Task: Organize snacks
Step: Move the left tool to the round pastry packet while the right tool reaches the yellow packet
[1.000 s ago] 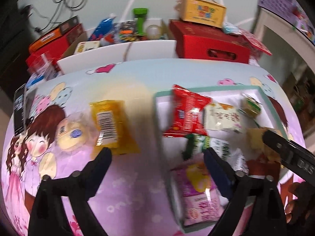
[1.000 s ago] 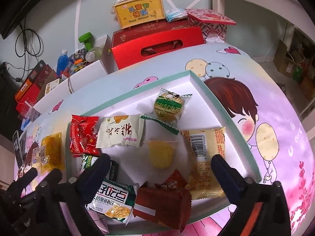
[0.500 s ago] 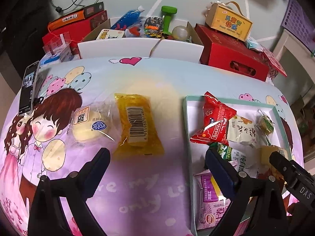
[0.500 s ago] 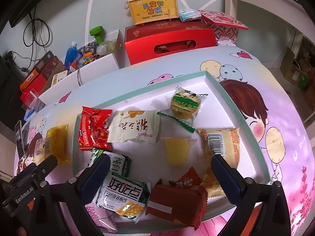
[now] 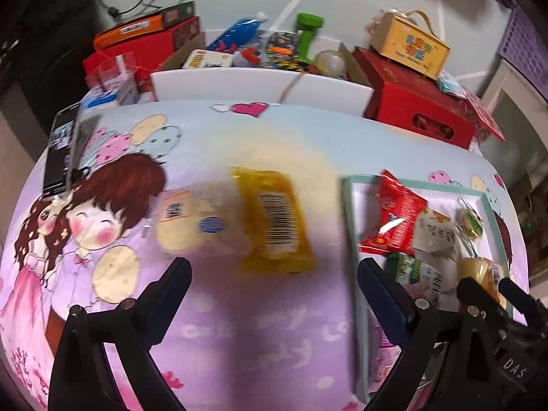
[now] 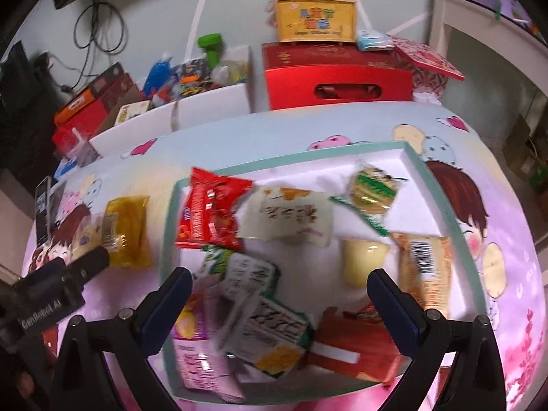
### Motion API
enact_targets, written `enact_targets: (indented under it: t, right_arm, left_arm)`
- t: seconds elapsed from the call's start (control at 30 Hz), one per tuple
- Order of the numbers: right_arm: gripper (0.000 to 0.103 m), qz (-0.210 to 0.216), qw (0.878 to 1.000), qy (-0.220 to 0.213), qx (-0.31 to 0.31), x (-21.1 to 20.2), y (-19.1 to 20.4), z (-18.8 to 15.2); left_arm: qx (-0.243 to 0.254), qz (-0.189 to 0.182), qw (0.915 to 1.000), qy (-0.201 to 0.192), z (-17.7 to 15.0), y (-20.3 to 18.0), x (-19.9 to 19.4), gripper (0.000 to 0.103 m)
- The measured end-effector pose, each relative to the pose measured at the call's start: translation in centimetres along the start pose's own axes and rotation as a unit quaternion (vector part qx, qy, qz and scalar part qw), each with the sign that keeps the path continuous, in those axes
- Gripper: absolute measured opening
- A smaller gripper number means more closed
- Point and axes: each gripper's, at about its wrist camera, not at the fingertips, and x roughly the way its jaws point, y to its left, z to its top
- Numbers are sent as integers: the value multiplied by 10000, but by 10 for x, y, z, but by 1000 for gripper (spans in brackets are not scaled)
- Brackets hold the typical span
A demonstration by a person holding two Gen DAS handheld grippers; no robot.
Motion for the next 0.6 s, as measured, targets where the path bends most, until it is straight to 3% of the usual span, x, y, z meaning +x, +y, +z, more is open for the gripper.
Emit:
enact_targets:
  t: [0.2, 0.43, 0.6]
  right_arm:
    - [103, 509, 9985, -89, -202, -7, 33, -2]
    - [103, 789, 9949, -102, -617, -4, 78, -9]
    - [103, 953, 9929, -83, -701, 2, 94, -10]
  left_arm:
    - [-602, 270, 9978, -47, 6, 58, -8, 97]
    - [-1334, 482, 9899, -59, 4, 126, -13, 97]
    - [-1599, 307, 9866, -58, 4, 151, -10, 97]
